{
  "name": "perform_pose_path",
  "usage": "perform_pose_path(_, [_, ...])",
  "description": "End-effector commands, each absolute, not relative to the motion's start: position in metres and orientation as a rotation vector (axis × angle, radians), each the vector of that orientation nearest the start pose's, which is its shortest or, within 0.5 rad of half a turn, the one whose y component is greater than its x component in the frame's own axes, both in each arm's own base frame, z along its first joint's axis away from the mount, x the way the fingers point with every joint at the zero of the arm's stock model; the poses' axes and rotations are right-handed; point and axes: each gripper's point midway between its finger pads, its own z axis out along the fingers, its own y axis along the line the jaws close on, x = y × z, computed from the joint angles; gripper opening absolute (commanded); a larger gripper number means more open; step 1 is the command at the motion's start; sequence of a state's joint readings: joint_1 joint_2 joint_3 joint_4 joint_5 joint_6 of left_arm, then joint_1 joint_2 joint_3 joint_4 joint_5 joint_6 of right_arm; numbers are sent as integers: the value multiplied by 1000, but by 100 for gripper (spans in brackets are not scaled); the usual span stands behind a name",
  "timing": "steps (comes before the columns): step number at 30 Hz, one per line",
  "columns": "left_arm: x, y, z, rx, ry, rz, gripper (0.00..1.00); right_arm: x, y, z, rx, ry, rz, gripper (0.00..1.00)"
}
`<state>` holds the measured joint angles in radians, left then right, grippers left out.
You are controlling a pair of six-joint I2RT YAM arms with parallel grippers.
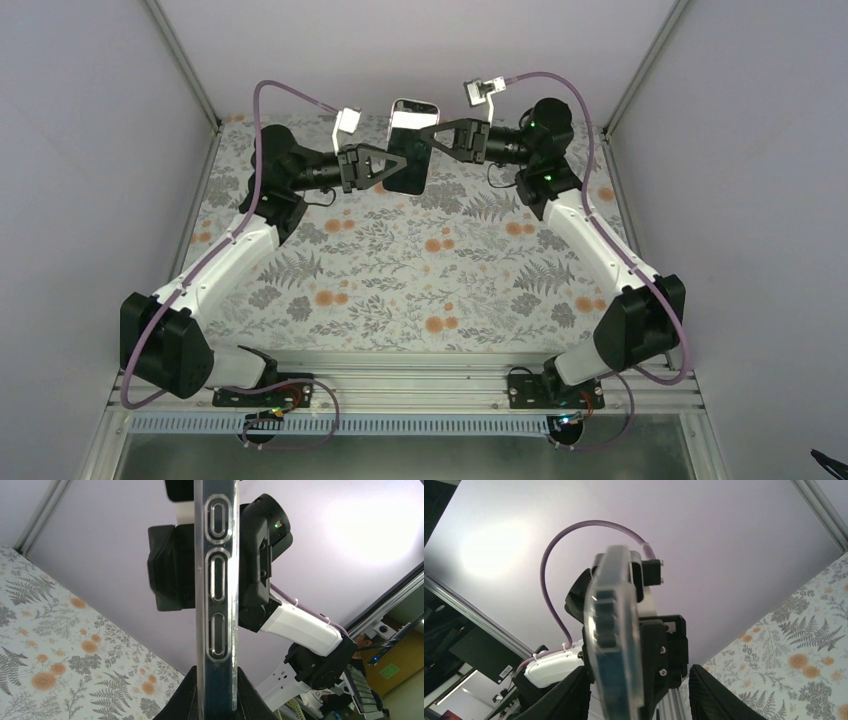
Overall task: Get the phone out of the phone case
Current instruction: Adjust the phone.
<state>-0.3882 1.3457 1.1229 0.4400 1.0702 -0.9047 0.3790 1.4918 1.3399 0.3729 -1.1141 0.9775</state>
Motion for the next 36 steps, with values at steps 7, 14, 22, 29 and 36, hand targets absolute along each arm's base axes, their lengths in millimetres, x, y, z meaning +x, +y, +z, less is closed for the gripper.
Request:
perform_pose_path(7, [274, -272, 423, 671, 1550, -1665, 2, 318, 300, 443, -602, 1640, 1786, 38])
perform_pose_path(14, [278, -273, 422, 661, 1565, -1659, 2, 313, 306, 431, -601, 1669, 1804, 27])
perform_pose_path(22, [278, -273, 423, 663, 1564, -1654, 2, 308, 310, 427, -613, 1678, 1814, 11])
perform_pose_path(29, [278, -274, 418, 727, 1583, -1585, 25, 307, 305, 433, -622, 1661, 1813, 4])
perform_pose_path(36, [271, -275, 424, 948, 1547, -1426, 55, 304, 290, 442, -620, 1614, 1836, 4])
